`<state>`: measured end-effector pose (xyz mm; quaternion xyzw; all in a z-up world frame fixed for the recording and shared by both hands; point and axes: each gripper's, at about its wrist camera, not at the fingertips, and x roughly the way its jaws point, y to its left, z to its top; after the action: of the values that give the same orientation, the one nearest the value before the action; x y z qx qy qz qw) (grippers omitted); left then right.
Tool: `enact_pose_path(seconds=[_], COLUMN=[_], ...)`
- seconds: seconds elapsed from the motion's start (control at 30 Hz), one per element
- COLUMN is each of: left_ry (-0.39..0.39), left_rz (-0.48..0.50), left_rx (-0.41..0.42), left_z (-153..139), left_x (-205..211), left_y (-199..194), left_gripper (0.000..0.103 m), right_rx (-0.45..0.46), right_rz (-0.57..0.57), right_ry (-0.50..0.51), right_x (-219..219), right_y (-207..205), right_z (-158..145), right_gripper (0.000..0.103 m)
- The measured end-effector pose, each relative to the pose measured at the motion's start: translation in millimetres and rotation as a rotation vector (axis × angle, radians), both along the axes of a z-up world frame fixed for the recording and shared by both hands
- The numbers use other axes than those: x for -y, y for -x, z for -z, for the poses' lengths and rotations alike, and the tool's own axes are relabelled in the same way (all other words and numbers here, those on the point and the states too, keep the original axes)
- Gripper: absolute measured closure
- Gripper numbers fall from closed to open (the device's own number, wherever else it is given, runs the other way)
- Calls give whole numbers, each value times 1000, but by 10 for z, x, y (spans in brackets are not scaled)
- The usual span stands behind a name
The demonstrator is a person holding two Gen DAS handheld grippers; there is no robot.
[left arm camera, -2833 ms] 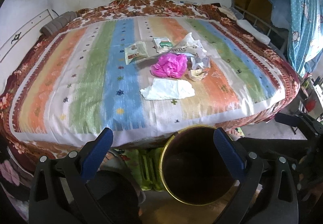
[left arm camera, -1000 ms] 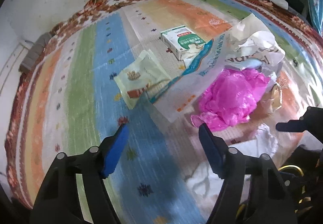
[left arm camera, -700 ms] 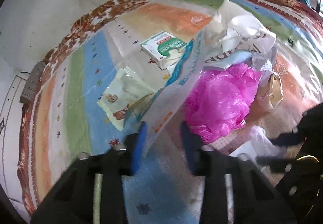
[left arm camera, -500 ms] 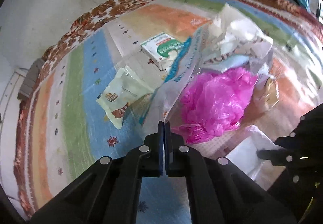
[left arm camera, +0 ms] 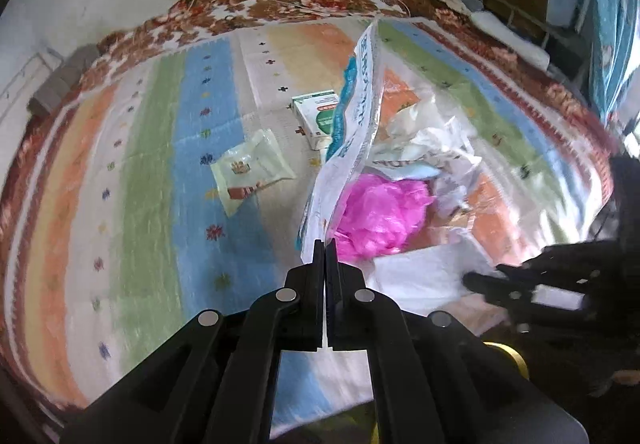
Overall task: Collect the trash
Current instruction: 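Carry the clear bag and white tissue in both grippers over the bin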
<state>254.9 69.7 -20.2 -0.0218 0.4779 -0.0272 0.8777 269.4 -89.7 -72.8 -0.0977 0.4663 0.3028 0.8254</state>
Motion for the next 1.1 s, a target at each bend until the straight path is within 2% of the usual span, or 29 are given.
enact_pose_path(seconds=[0.13, 0.3, 0.67, 1.1], left_ry=[87, 134, 191, 244], left_rz=[-45, -63, -87, -77], left_rx=[-1, 7, 25, 42], left_z=[-153, -285, -420, -380], left_x=[4, 86, 175, 353], left_y=[140, 335, 807, 1373], left_gripper=[103, 103, 103, 103], right_rx=[16, 42, 102, 137], right_rz=[12, 22, 67, 53], right_ry=[-14, -37, -54, -48], right_x=[98, 299, 623, 804], right_y=[105, 242, 497, 994], right_z=[-117, -343, -652, -759], right_gripper=[99, 99, 99, 99])
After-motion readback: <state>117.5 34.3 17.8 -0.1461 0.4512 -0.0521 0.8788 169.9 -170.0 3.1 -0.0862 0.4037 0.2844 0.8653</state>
